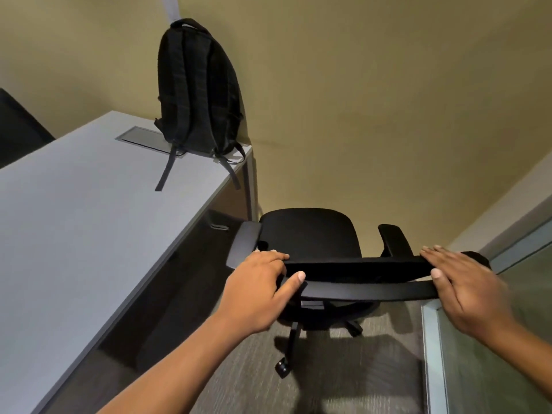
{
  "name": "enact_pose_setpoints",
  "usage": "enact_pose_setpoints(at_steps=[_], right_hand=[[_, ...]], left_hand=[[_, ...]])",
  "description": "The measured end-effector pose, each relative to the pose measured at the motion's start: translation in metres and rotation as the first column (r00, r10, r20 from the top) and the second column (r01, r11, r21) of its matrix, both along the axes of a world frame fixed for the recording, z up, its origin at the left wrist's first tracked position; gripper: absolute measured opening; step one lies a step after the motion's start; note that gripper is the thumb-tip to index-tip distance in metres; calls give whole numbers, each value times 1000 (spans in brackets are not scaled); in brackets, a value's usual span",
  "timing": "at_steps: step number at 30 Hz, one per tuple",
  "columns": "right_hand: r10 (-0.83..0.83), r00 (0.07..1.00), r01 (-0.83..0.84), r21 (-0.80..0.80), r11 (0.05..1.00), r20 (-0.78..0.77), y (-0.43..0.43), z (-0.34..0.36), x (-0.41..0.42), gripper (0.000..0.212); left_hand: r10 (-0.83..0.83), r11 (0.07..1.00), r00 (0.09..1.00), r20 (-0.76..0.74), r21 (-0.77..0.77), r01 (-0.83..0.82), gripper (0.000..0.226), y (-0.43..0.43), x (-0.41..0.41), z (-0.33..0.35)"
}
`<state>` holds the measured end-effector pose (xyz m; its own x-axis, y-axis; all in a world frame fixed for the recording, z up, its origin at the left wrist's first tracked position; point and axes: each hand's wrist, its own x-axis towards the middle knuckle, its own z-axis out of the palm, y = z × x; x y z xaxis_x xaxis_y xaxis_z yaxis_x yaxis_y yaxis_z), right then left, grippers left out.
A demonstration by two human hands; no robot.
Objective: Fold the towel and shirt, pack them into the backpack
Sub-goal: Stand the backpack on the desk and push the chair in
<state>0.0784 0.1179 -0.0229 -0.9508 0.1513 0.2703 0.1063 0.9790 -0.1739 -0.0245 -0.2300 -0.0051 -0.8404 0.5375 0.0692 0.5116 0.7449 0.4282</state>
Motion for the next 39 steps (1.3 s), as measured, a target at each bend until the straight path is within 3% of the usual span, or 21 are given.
enact_pose_setpoints(at_steps=[8,15,22,30,39], right_hand=[[30,1000,-30,27,999,-7,-50,-4,12,61],[62,998,-61,44,997,-27,-94,-6,28,55],[140,989,-138,42,990,-54,-142,-4,33,54],[220,973,-219,26,975,-71,-189,-7,19,53],[329,940,-329,20,944,-89,-219,-9,-14,53]], left_hand=[[61,998,998,-16,7,-61,60,-51,16,1],[177,981,977,-120,102,-166,42,-97,49,-13],[286,943,951,-117,213,-258,18,-145,86,-12],[298,954,914,-275,56,-294,44,-186,108,-26],[403,914,880,-251,57,-402,45,-213,113,-20]])
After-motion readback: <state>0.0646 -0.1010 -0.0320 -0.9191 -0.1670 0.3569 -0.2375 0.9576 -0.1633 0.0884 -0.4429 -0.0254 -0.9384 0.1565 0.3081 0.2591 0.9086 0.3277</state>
